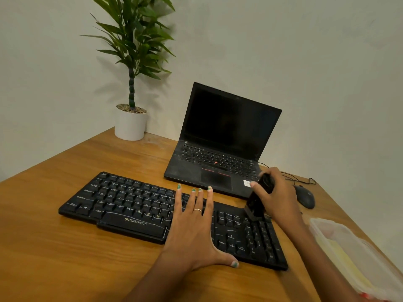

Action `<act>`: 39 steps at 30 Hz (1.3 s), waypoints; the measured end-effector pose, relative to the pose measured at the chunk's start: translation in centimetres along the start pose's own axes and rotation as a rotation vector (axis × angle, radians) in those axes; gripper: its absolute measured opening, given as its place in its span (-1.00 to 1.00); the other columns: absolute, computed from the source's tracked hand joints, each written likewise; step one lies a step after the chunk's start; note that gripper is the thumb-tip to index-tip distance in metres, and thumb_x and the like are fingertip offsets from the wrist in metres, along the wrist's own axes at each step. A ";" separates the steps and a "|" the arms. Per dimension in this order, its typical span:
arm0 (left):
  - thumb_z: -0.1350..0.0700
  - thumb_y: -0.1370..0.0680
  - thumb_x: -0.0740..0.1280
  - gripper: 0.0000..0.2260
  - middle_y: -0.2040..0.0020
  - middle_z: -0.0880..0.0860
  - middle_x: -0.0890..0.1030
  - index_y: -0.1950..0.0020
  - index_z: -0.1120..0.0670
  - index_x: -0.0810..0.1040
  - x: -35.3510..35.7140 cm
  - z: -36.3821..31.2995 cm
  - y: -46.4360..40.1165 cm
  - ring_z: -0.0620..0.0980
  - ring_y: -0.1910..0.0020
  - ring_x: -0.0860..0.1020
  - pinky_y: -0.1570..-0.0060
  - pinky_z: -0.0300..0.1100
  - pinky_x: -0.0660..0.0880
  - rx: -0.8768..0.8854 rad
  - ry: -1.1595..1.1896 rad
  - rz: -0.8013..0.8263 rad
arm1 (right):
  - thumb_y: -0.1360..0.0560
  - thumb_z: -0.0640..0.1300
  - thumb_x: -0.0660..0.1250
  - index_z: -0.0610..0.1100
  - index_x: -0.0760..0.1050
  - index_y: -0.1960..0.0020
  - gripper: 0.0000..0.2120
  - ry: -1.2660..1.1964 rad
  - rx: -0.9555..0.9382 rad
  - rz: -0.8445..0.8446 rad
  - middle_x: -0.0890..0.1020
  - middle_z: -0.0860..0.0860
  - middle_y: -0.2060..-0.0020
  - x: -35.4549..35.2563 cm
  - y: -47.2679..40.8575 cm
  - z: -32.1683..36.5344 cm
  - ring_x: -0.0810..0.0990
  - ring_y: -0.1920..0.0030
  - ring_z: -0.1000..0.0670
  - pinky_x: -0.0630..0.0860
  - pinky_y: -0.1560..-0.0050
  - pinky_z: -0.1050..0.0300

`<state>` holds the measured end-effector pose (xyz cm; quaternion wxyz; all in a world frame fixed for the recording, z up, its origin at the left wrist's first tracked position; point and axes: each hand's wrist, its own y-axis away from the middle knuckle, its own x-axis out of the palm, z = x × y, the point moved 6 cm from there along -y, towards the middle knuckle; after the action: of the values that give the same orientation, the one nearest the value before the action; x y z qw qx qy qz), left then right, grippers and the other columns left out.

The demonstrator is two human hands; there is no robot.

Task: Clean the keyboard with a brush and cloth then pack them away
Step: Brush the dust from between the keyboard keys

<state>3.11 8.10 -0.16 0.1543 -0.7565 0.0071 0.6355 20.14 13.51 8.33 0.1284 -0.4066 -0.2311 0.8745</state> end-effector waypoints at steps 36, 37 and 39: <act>-0.68 -0.17 0.06 0.29 -0.60 0.14 -0.09 -0.51 0.14 -0.42 0.2 0.3 0.0 0.09 -0.57 -0.16 -0.33 0.28 -0.49 -0.007 -0.020 -0.009 | -0.42 -0.06 0.44 0.08 0.44 -0.03 -0.75 -0.127 -0.232 0.657 0.56 0.15 0.03 1.5 2.4 4.9 0.54 -0.03 0.15 0.55 0.09 0.31; -0.68 -0.17 0.06 0.29 -0.60 0.14 -0.09 -0.50 0.14 -0.44 0.2 0.3 0.0 0.09 -0.57 -0.17 -0.33 0.28 -0.49 -0.009 -0.018 -0.007 | -0.42 -0.04 0.43 0.10 0.42 -0.03 -0.75 -0.038 -0.237 0.622 0.55 0.17 0.03 1.3 2.4 4.8 0.52 -0.02 0.16 0.53 0.12 0.33; -0.68 -0.17 0.05 0.28 -0.60 0.14 -0.10 -0.49 0.14 -0.44 0.3 0.4 0.0 0.09 -0.57 -0.18 -0.33 0.28 -0.49 -0.007 -0.017 -0.007 | -0.42 -0.02 0.42 0.14 0.39 -0.03 -0.73 -0.014 -0.260 0.573 0.53 0.20 0.04 1.7 2.9 5.3 0.52 -0.01 0.17 0.55 0.11 0.29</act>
<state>2.82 8.24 -0.53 0.1538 -0.7518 0.0007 0.6412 14.93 10.13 8.75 -0.1778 -0.4623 -0.2180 0.8409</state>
